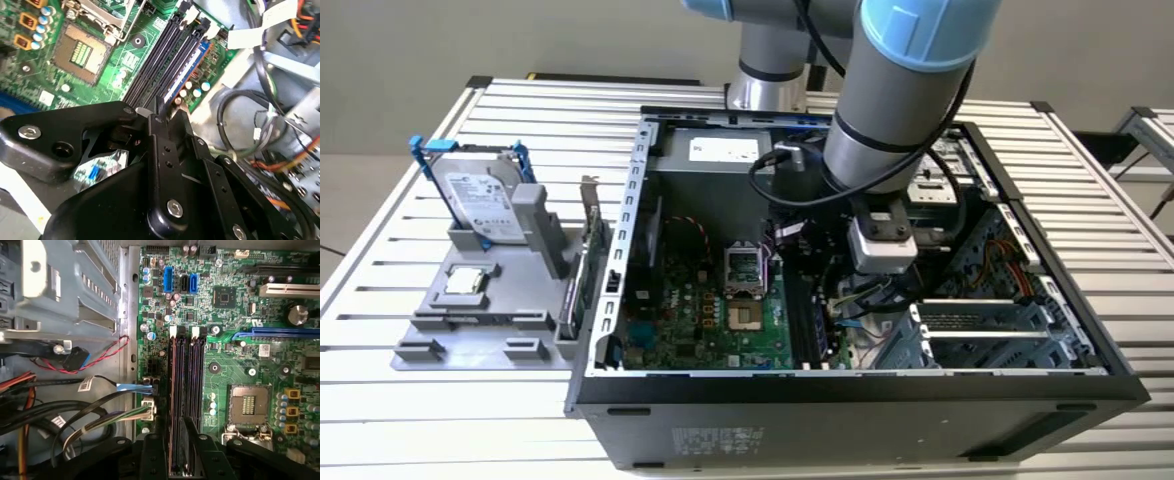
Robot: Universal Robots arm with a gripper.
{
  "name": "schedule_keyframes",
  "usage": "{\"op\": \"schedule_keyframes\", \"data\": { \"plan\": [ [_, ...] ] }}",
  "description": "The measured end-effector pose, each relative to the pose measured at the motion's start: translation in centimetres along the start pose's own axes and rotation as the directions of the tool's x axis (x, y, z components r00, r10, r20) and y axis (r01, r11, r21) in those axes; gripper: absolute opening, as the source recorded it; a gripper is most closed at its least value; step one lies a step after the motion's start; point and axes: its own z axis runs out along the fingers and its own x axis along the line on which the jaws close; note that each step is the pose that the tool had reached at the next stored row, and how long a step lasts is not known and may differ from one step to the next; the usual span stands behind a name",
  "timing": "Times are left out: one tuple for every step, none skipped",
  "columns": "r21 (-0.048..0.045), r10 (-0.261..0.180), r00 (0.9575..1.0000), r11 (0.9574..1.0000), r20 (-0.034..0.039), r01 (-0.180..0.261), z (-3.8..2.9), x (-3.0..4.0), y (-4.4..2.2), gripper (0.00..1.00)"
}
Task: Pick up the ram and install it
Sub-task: 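Press down the ram until it locks into place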
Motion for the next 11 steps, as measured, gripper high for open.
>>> {"op": "schedule_keyframes", "data": {
  "plan": [
    [0.0001, 0.000, 1.0000, 1.0000, 0.0000, 0.000, -0.33, 0.00, 0.00, 1.00],
    [0.0001, 0.000, 1.0000, 1.0000, 0.0000, 0.000, -0.54, -0.01, 0.01, 1.00],
    [0.0002, 0.000, 1.0000, 1.0000, -0.0001, 0.000, -0.61, 0.00, 0.01, 1.00],
    [0.0000, 0.000, 1.0000, 1.0000, -0.0001, 0.000, -0.60, 0.00, 0.01, 1.00],
    [-0.0001, 0.000, 1.0000, 1.0000, -0.0001, 0.000, -0.60, 0.00, 0.01, 1.00],
    [0.0000, 0.000, 1.0000, 1.0000, -0.0001, 0.000, -0.60, 0.00, 0.01, 1.00],
    [-0.0002, 0.000, 1.0000, 1.0000, -0.0001, 0.000, -0.60, 0.00, 0.01, 1.00],
    [-0.0003, 0.000, 1.0000, 1.0000, 0.0000, 0.000, -0.61, 0.00, 0.01, 1.00],
    [-0.0003, 0.000, 1.0000, 1.0000, -0.0001, 0.000, -0.61, 0.00, 0.01, 1.00],
    [-0.0003, 0.000, 1.0000, 1.0000, 0.0000, 0.000, -0.61, 0.00, 0.01, 1.00],
    [-0.0003, 0.000, 1.0000, 1.0000, 0.0000, 0.000, -0.61, 0.00, 0.01, 1.00]
  ]
}}
